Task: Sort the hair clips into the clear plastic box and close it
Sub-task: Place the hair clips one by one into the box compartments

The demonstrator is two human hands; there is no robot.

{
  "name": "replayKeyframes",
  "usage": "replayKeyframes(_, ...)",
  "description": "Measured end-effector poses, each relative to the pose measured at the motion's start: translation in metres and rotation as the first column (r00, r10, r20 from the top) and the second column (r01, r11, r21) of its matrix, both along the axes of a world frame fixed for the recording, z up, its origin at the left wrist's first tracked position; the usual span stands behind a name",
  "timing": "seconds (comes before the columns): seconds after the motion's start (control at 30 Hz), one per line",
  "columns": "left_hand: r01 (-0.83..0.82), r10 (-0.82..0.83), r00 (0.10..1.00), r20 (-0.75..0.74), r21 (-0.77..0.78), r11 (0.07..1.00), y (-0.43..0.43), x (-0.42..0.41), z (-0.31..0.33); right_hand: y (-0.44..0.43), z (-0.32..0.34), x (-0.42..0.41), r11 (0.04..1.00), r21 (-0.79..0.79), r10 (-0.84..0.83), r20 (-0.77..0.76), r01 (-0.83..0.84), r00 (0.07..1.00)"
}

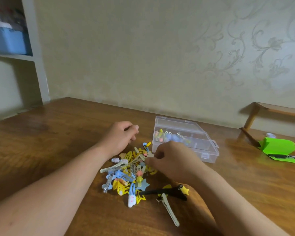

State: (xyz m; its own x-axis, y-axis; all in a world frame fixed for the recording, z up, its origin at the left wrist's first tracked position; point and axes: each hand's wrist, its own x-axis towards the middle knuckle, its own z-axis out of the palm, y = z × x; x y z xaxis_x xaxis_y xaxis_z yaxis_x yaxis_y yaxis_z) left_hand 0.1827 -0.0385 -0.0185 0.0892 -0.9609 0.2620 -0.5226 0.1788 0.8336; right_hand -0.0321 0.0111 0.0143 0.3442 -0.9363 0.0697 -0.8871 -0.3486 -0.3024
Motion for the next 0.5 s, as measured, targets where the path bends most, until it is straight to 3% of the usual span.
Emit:
replayKeyframes(0.3, 0.009, -0.009, 0.999, -0.033, -0.007, 1.0, -0.0002, -0.0001, -0.0006, -0.0084, -0.0044, 0.0014, 0.991, 0.125, -0.069, 0.207, 0.044, 0.976)
replayKeyframes(0.5, 0.014, -0.014, 1.0, -0.026, 0.011, 1.0, 0.0013, -0.0001, 0.0009, -0.0057, -0.0063, 0.0017, 0.992, 0.116, -0.052, 0.096, 0.041, 0.994)
